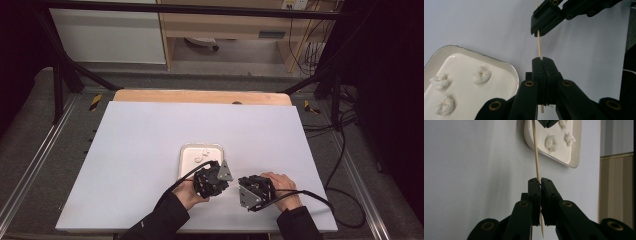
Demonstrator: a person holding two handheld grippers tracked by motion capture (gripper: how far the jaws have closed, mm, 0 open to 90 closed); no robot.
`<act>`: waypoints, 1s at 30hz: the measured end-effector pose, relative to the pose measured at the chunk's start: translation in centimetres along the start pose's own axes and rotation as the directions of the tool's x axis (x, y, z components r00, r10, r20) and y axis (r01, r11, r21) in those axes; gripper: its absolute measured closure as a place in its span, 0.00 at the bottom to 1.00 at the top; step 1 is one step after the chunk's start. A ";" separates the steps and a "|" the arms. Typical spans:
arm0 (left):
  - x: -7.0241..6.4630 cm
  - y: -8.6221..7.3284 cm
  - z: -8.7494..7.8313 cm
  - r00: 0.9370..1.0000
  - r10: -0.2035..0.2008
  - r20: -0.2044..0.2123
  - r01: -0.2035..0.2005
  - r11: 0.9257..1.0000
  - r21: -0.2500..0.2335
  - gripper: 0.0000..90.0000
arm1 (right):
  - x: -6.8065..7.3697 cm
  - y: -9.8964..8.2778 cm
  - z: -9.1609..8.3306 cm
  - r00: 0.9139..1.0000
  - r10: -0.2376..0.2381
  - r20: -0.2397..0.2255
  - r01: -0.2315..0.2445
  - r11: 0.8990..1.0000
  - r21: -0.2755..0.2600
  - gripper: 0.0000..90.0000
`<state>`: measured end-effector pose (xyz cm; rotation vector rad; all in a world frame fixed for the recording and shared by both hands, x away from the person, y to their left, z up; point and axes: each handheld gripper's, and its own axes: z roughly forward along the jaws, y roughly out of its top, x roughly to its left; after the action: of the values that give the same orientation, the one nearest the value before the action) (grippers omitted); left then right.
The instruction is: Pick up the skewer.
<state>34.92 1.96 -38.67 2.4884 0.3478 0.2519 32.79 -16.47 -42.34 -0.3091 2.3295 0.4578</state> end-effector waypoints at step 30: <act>0.4 0.1 1.1 1.000 0.015 0.019 -0.018 0.980 0.197 0.93 | 0.0 0.6 0.0 0.996 -0.085 -0.041 0.087 0.995 0.052 1.00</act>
<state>35.61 1.44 -39.44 2.6883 0.3603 0.2111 32.60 -15.94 -42.24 -0.3934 2.3510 0.3500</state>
